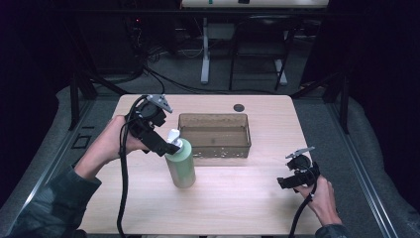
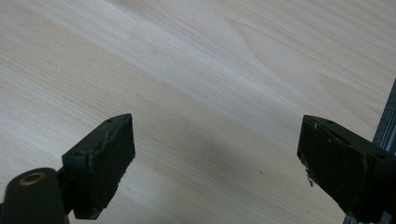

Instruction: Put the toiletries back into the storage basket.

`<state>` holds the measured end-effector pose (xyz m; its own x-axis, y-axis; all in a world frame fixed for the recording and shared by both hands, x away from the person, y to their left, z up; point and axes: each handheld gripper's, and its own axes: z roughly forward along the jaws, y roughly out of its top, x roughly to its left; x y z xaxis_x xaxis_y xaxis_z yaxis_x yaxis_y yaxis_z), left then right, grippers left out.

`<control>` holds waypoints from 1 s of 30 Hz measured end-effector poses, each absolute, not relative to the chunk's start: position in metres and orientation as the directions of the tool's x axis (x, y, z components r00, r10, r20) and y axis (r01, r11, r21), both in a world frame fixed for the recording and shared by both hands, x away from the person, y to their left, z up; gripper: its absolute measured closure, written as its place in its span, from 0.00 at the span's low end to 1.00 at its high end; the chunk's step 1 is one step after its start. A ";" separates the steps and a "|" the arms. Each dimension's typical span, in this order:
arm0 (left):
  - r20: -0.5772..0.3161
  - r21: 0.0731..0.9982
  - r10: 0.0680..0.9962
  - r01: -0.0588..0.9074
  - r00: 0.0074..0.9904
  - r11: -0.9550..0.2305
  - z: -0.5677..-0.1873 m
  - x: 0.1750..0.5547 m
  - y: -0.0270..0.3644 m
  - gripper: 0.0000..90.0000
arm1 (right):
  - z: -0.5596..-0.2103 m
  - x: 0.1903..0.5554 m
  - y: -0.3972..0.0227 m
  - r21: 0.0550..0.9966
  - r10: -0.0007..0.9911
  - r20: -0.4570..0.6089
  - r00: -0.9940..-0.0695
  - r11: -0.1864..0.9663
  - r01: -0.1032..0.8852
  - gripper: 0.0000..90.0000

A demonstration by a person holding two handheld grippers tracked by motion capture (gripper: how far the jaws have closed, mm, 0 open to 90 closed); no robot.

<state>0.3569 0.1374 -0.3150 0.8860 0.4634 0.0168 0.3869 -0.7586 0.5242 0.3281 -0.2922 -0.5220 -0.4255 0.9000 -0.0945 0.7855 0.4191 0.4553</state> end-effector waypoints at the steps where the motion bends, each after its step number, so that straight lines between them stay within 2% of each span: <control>1: 0.014 0.510 0.464 0.393 0.886 -0.765 -0.314 0.360 0.135 0.02 | -0.522 0.328 -0.292 0.456 0.900 -0.093 -0.425 0.418 0.786 0.12; 9: 0.020 0.482 0.455 0.390 0.890 -0.784 -0.315 0.364 0.125 0.09 | -0.522 0.328 -0.292 0.454 0.900 -0.094 -0.425 0.419 0.787 0.12; 12: 0.031 0.460 0.447 0.384 0.894 -0.800 -0.317 0.367 0.121 0.17 | -0.522 0.328 -0.292 0.453 0.900 -0.094 -0.425 0.419 0.787 0.12; 23: 0.019 0.396 0.464 0.419 0.886 -0.817 -0.325 0.381 0.120 0.28 | -0.523 0.328 -0.292 0.450 0.898 -0.094 -0.429 0.423 0.787 0.13; 30: -0.009 0.383 0.451 0.420 0.892 -0.823 -0.329 0.385 0.122 0.41 | -0.523 0.328 -0.292 0.449 0.899 -0.093 -0.428 0.421 0.788 0.13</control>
<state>0.3850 0.1218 -0.3286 0.8925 0.4510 -0.0088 0.4196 -0.8228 0.3832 0.3278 -0.2916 -0.5229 -0.4278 0.8991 -0.0925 0.7880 0.4211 0.4490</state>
